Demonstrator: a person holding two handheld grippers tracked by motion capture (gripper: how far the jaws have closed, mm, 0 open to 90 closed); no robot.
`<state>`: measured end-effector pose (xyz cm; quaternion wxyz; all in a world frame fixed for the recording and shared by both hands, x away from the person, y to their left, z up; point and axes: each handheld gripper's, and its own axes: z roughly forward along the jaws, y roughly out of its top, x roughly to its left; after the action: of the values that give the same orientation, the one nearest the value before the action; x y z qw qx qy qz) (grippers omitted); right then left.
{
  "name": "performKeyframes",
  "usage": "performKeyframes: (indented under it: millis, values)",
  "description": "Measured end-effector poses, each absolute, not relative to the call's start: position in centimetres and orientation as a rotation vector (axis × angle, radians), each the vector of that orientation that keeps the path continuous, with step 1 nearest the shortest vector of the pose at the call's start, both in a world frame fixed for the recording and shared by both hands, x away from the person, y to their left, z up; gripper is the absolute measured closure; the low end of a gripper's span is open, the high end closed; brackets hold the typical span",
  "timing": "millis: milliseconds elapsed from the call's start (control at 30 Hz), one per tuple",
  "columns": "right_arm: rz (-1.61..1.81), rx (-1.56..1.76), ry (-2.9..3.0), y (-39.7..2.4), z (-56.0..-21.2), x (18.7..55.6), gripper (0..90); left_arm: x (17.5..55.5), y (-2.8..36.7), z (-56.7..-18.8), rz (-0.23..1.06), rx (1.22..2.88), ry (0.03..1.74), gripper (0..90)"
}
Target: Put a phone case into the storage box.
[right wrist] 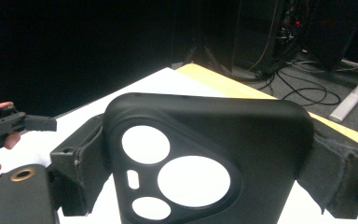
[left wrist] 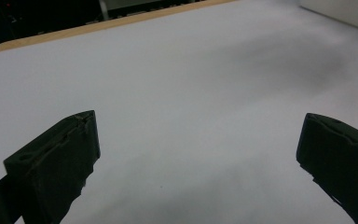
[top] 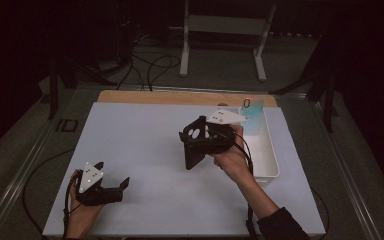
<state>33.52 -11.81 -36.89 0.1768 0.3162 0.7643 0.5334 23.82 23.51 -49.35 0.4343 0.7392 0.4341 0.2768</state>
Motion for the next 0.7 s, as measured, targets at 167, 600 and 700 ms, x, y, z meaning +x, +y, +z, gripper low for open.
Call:
performKeyframes:
  millis: [167, 600, 700]
  values:
    - [1.504, 0.91, 2.153, -12.0, -36.9, 33.8, 13.4, 23.8, 23.6, -49.4, 0.693, 1.835, 1.084, 0.0]
    - [1.474, 0.982, 2.075, -13.4, -36.3, 35.1, 13.4, 23.7, 23.6, -49.6, 0.694, 1.841, 1.089, 0.1]
    - [1.464, 0.993, 2.056, -13.8, -36.1, 35.5, 13.4, 23.7, 23.6, -49.6, 0.694, 1.839, 1.089, 0.1]
